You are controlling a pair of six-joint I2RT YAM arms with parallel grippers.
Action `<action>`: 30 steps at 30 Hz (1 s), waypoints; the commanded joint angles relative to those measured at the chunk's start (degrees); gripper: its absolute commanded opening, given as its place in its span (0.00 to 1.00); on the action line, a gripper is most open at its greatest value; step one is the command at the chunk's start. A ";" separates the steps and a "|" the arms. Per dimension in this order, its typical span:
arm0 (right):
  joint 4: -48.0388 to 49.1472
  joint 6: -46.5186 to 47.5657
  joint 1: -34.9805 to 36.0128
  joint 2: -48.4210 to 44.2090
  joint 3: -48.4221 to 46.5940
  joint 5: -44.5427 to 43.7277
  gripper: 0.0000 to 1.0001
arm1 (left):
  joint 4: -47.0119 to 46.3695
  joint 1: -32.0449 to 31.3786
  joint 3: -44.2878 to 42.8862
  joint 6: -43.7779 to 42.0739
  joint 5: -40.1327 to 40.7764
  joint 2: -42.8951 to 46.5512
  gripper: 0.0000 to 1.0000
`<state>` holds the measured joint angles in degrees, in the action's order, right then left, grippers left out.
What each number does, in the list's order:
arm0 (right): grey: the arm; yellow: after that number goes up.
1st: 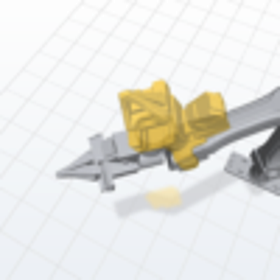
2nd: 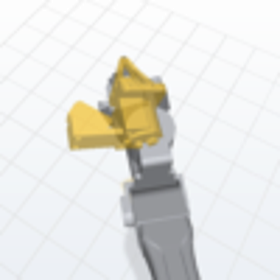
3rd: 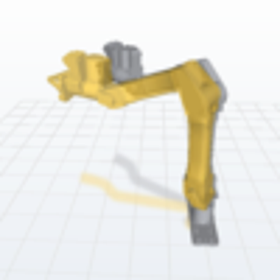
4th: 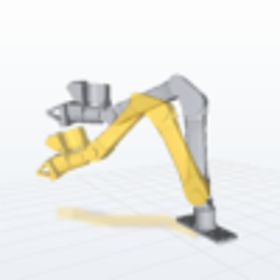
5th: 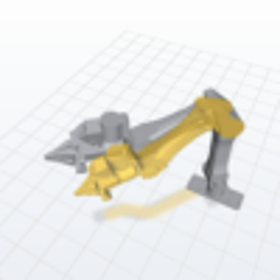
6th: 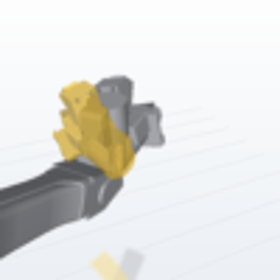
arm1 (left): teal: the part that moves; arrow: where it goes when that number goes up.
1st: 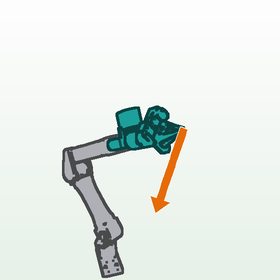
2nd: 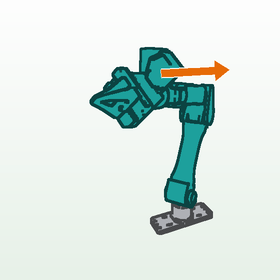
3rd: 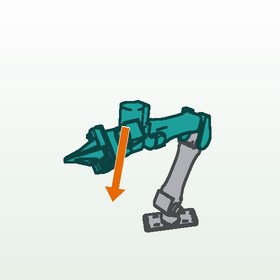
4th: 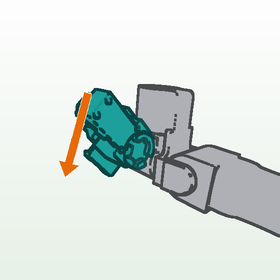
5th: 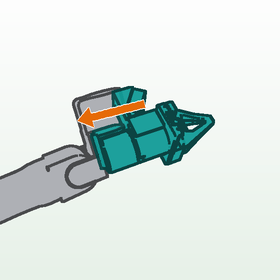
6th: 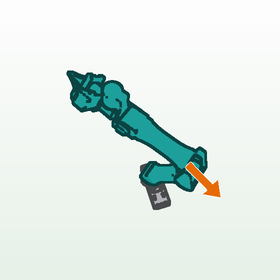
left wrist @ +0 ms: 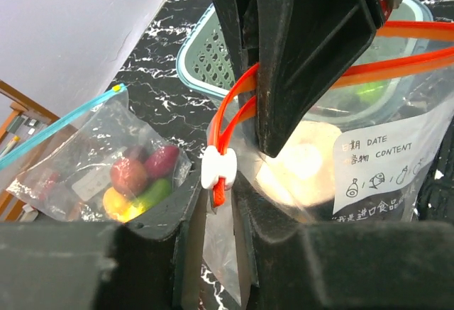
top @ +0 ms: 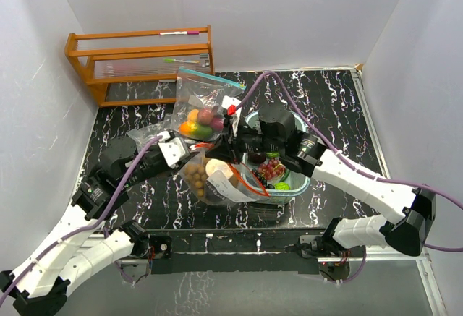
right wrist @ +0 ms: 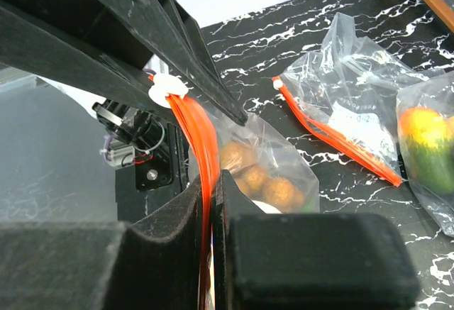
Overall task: Place the food in the zip-top bag and seal the zipper
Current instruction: Zip the zipper food storage bag at the center of the board.
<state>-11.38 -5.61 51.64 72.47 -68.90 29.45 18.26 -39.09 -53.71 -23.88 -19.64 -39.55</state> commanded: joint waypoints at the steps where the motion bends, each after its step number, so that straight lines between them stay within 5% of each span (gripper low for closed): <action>1: 4.87 -1.75 -0.30 -2.00 -3.51 2.67 0.08 | -7.04 0.15 2.89 0.85 -2.27 2.81 0.12; 4: 4.74 -2.03 -0.33 -2.08 -3.52 2.98 0.08 | -8.62 0.15 3.78 0.85 -1.27 3.59 0.00; 15: 2.76 -1.43 -0.37 -2.72 -2.63 -0.39 0.15 | -7.53 0.16 2.84 -0.85 -4.35 3.10 0.00; 20: 1.84 1.17 -0.40 -6.63 -0.41 -7.34 0.52 | -1.69 0.16 -1.43 -1.75 -4.45 1.34 0.00; 23: -0.11 4.05 -0.40 -8.44 -1.00 -9.62 0.60 | -0.07 0.17 -2.58 -1.61 -3.88 0.70 0.00; 26: -1.94 6.61 -0.42 -9.44 -1.97 -10.12 0.94 | 1.59 0.15 -3.31 -1.13 -2.99 -0.12 0.00; 30: -3.74 10.54 -0.40 -8.72 -3.28 -8.86 0.99 | 4.55 0.16 -5.03 -0.25 -3.06 -2.12 0.00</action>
<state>-13.72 -0.40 51.31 63.53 -69.04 21.47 20.71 -39.09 -55.18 -24.84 -22.24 -40.40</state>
